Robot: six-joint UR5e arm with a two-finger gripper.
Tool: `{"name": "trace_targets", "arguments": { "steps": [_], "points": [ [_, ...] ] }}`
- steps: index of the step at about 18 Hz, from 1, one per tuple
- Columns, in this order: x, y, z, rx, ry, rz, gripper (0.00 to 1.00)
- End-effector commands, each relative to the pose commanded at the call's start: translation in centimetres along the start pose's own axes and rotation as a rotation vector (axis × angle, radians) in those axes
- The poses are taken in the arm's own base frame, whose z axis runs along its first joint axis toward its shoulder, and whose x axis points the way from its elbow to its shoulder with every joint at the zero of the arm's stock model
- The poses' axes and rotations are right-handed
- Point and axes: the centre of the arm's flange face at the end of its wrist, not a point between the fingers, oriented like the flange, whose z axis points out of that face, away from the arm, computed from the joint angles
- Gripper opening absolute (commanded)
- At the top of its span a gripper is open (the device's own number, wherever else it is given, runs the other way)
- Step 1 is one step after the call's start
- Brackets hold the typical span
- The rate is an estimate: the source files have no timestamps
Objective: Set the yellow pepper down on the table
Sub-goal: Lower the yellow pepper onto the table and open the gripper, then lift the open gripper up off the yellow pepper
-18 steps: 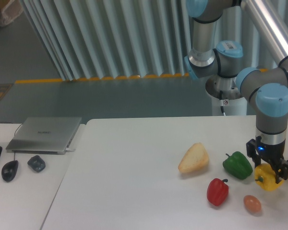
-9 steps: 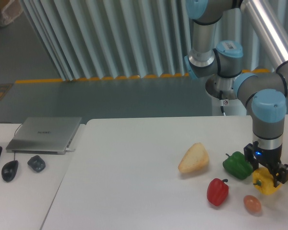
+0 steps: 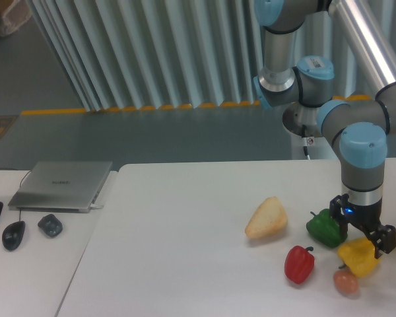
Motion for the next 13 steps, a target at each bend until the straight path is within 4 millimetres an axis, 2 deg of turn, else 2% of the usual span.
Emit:
{"name": "trace_targets", "arguments": {
  "steps": [3,5,6,7,10,13],
  "points": [
    [0.0,0.1,0.1,-0.005,0.003,-0.001,1.00],
    [-0.8,1.0,-0.3,-0.127,-0.064,0.041,1.00],
    [-0.4,0.4,-0.8,-0.164,-0.087,0.099,1.00],
    [0.1,-0.4,-1.0,-0.166,-0.092,0.136,1.00],
    [0.1,-0.4,-1.6,-0.158,-0.100,0.140,1.00],
    [-0.3,0.0,-3.5,-0.149,-0.121,0.167,1.00]
  ]
}}
